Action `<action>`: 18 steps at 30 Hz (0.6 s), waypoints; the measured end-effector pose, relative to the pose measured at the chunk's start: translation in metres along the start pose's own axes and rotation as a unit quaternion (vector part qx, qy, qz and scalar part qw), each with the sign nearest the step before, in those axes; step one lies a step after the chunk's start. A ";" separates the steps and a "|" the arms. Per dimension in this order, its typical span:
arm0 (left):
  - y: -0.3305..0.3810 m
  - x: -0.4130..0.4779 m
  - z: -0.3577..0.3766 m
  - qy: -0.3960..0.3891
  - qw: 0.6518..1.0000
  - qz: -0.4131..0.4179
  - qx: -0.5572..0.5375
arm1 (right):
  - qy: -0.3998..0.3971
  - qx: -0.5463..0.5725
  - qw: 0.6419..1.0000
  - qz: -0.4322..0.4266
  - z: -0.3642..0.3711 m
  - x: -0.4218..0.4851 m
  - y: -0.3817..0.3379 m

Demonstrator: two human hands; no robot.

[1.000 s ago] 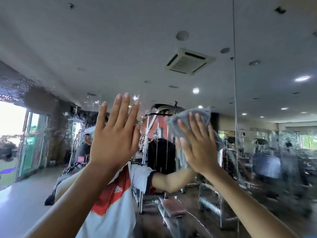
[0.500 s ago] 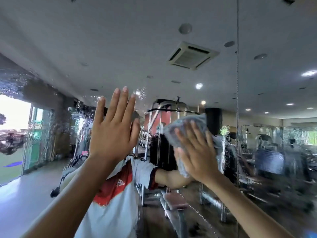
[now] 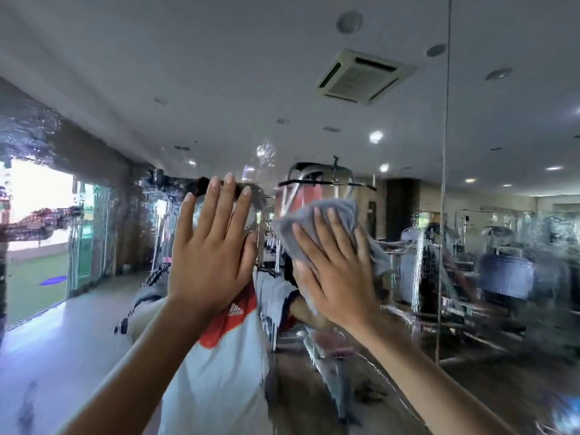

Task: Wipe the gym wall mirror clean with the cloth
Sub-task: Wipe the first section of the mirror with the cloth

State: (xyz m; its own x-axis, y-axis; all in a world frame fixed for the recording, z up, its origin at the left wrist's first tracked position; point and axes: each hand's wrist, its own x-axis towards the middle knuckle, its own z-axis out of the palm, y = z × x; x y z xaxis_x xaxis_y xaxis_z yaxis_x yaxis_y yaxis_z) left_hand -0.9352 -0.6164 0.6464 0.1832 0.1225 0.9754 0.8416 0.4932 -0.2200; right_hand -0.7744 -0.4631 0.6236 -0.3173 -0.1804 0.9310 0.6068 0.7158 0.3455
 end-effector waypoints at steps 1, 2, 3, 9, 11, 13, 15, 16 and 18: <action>0.001 -0.005 0.000 -0.004 1.000 -0.001 0.003 | -0.005 -0.002 1.000 -0.004 0.001 -0.015 0.011; 0.002 -0.008 -0.001 -0.009 1.000 -0.002 0.006 | -0.004 0.000 1.000 0.018 0.003 -0.023 0.024; 0.004 -0.010 -0.001 -0.012 1.000 -0.004 0.009 | 0.003 0.000 0.998 0.062 0.004 -0.023 0.034; 0.005 -0.011 -0.001 -0.006 1.000 -0.013 0.007 | 0.060 0.042 0.961 0.267 0.003 0.062 0.020; 0.006 -0.010 -0.002 -0.001 1.000 -0.010 0.002 | 0.060 0.043 0.975 0.210 0.004 0.061 -0.004; 0.005 -0.010 -0.003 0.002 1.000 -0.009 -0.001 | 0.040 0.031 0.993 0.110 0.004 0.033 -0.021; 0.004 -0.012 -0.004 -0.003 1.000 -0.011 -0.001 | 0.007 0.014 1.000 0.023 0.005 -0.006 -0.019; 0.004 -0.015 -0.005 -0.009 1.000 -0.012 -0.002 | -0.005 0.005 1.000 0.002 0.006 -0.025 -0.012; 0.006 -0.027 -0.006 -0.020 1.000 -0.012 -0.001 | -0.013 -0.004 1.000 0.010 0.005 -0.051 0.010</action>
State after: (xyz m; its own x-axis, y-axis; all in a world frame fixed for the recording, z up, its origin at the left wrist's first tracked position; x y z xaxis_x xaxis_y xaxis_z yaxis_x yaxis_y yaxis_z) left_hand -0.9322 -0.6223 0.6194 0.1427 0.1456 0.9790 0.8470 0.4938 -0.1969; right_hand -0.7562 -0.4435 0.5791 -0.3231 -0.1486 0.9346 0.6198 0.7131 0.3277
